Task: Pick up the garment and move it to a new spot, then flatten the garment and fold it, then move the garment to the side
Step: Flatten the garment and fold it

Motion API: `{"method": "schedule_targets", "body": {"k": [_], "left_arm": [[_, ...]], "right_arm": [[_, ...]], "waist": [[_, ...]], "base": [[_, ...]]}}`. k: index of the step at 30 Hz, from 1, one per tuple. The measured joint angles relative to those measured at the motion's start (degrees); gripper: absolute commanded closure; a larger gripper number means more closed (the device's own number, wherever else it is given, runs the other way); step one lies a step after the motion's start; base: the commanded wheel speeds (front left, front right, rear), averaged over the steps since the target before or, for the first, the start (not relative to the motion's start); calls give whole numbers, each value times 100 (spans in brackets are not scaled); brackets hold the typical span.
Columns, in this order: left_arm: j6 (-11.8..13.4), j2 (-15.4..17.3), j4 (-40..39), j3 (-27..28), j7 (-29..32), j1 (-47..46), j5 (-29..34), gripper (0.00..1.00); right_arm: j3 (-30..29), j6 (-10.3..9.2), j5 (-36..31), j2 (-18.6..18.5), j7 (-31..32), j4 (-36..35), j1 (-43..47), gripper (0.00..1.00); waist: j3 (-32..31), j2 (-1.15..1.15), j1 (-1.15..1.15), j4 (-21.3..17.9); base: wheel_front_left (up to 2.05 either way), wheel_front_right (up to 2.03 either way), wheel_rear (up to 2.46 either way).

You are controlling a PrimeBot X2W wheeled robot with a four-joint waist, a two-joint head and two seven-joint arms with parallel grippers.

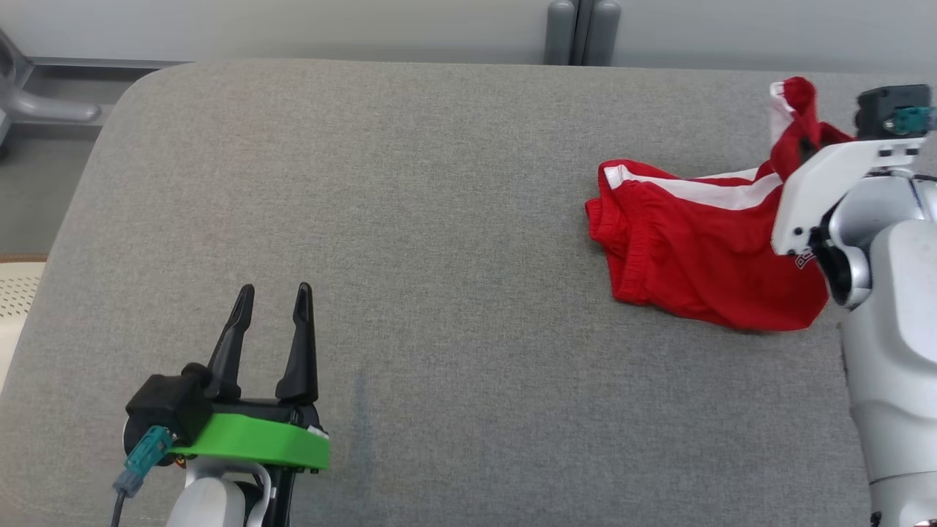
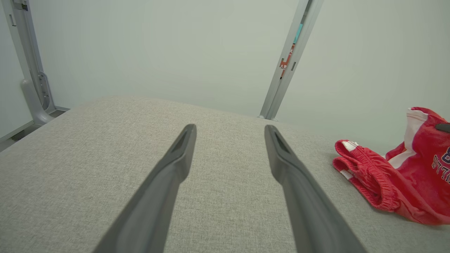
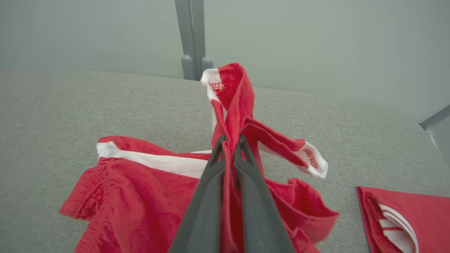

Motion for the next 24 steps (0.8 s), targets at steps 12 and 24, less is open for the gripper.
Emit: {"method": "schedule_targets", "body": {"k": [12, 24], "left_arm": [[0, -23, 13, -97, 0, -40, -140, 0], [0, -88, 46, -26, 0, -82, -185, 0]], "right_arm": [[1261, 0, 271, 379, 1043, 92, -77, 100], [2006, -1, 1279, 452, 1339, 169, -112, 0]], "waist": [[61, 0, 0, 346], [187, 0, 0, 593]], "base": [[0, 0, 0], [0, 0, 0]]}}
